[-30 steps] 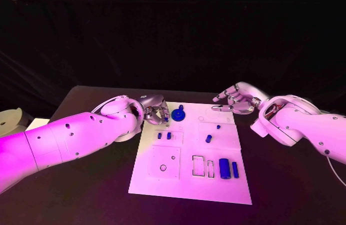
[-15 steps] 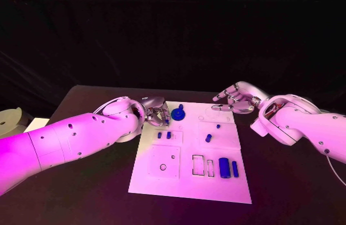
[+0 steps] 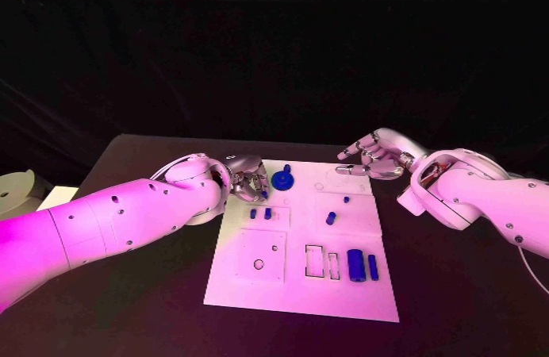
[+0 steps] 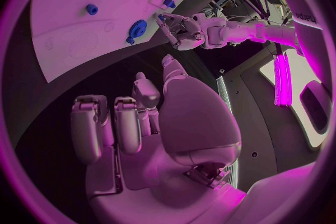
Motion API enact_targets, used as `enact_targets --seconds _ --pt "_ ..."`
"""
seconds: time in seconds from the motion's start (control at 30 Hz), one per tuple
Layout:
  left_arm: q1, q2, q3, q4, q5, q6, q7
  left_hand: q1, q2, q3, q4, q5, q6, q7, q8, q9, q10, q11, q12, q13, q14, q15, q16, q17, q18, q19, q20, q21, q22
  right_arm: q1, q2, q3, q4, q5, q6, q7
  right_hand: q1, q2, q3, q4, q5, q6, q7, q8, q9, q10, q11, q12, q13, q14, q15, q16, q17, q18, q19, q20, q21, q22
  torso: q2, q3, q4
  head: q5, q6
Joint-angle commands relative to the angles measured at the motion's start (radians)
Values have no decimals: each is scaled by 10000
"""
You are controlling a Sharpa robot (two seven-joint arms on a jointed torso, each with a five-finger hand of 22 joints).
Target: Assemble the parts on the task board
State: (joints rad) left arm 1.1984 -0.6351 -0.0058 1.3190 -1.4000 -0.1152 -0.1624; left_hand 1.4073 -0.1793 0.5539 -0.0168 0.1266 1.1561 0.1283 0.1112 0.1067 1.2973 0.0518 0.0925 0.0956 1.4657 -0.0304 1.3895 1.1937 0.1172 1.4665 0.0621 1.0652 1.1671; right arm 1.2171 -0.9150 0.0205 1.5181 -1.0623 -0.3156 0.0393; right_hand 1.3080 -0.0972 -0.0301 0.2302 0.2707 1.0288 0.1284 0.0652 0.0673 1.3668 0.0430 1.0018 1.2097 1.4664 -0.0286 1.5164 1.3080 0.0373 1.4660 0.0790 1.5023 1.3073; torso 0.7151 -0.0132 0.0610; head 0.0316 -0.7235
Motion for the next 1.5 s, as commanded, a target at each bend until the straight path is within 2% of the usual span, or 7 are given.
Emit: enact_targets --seconds 0.03,0.33,0.5,0.67,0.93,1.17,1.5 --pt "-35 35 -24 -18 0 423 -110 -92 17 -75 2 -36 51 -18 -48 4 37 3 -42 9 396 -17 39 11 -174 259 9 50 25 -6 5 0 13 -38 117 75 22 101 -61 -19 67 74 2 35 10 -78 -2 -29 4 814 1 -42 1565 -37 237 3 -61 1182 -6 -1 9 0 -3" --pt "-46 79 -31 -53 -20 397 -96 -107 28 -91 -2 -41 58 -24 -54 5 34 -1 -56 11 396 -20 43 12 -178 259 7 75 49 -6 13 0 8 -38 122 78 22 101 -61 -19 67 74 2 35 10 -78 -2 -29 4 814 1 -42 1565 -37 237 3 -61 1182 -1 -2 1 5 -3" --pt "-52 75 -33 -35 -43 260 -33 -103 89 -190 -85 -53 273 -112 26 57 250 -96 21 88 395 -87 57 1 -183 259 -29 158 134 -6 13 0 3 -38 126 75 25 105 -67 -18 69 76 1 35 11 -77 -3 -26 6 813 0 -43 1563 -36 234 3 -64 1178 -1 -1 2 4 -1" --pt "-54 83 -33 -36 -51 178 -14 -119 95 -226 -106 -51 275 -120 15 58 251 -103 12 100 397 -98 69 13 -190 262 -41 199 173 -6 16 0 0 -38 130 75 27 108 -72 -18 71 77 1 36 11 -76 -3 -24 6 813 0 -44 1562 -35 233 2 -65 1175 -1 0 7 -6 1" --pt "-56 120 -34 -105 -54 367 -220 -360 11 -268 -80 -28 -493 157 -475 -153 -515 195 -328 -71 365 125 44 -105 -220 221 71 143 168 -7 26 0 -13 -37 133 76 27 108 -72 -18 71 77 1 36 11 -76 -3 -24 6 813 0 -44 1562 -35 233 2 -65 1175 0 1 1 -5 -11" --pt "-64 159 -41 -174 -55 471 -358 -505 -121 -265 -54 -22 -1077 324 -517 -355 -996 372 -308 -224 317 270 -12 -277 -208 169 194 12 96 -7 26 0 -15 -37 136 74 27 108 -72 -18 71 77 1 36 11 -76 -3 -24 6 813 0 -44 1562 -35 233 2 -65 1175 2 -4 -2 -17 -24" --pt "-74 154 -44 -187 -55 397 -394 -581 -212 -300 -40 -24 -1311 363 -500 -417 -1236 432 -310 -282 281 317 -63 -421 -181 135 252 -99 27 -10 6 0 -26 -37 145 32 30 112 -85 -15 73 79 1 36 11 -97 -3 -74 -27 807 -1 -60 1535 -28 216 2 -82 1145 -9 -6 4 -26 -27"
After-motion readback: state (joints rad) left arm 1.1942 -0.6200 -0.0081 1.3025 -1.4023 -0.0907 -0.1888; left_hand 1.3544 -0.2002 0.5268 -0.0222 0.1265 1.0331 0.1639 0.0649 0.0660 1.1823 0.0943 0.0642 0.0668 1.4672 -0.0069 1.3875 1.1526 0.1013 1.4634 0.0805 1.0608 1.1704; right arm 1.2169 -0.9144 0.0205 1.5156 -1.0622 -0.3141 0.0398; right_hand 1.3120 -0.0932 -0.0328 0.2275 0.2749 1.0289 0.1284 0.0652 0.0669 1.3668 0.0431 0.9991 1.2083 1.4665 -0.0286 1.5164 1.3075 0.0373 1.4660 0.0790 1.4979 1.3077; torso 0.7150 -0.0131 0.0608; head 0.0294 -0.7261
